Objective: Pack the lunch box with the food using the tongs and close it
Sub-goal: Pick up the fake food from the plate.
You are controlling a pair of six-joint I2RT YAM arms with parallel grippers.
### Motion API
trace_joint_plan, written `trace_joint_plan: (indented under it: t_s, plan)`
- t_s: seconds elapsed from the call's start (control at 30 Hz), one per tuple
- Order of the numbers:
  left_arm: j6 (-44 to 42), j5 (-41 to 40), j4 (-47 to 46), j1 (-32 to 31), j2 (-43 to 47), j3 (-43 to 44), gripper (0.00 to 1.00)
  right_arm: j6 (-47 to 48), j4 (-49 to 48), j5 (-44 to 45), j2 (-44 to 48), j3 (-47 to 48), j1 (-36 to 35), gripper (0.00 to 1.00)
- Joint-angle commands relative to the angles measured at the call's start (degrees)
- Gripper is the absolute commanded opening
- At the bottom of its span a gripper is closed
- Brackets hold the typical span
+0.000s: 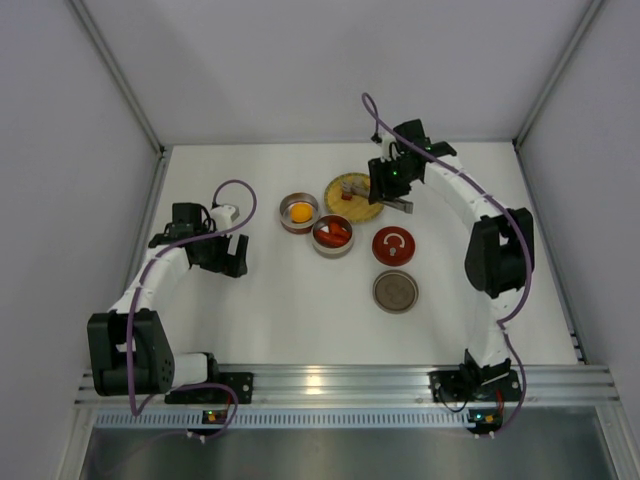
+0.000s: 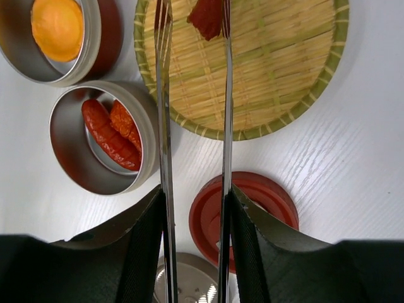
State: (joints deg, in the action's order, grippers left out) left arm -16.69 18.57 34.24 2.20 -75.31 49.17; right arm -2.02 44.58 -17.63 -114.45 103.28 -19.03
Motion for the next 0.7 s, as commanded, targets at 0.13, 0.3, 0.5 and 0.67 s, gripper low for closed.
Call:
trace_joint_plan:
  t_s: [0.13,0.3,0.5,0.67]
  plan:
    - [0.0,0.9,-1.8,-0.1,-0.5,-0.1,0.98,-0.8,-1.6,1.3,1.2,-1.3,-2.6,0.43]
    - [-0.1,0.9,-2.0,-0.1,-0.5,-0.3,0.98,-1.7,-2.3,3.2,-0.2,-0.4,-3.3,0.44]
    - [-0.2,0.7,-2.2,-0.1,-0.6,-0.6,0.98,-1.8,-2.2,6.9,-1.6,1.1,-4.0,0.46]
    - [-0.2,0.6,-2.8,-0.2,-0.9,-1.1,0.98,-1.4,-2.2,7.2,-2.5,1.6,-4.3,0.46]
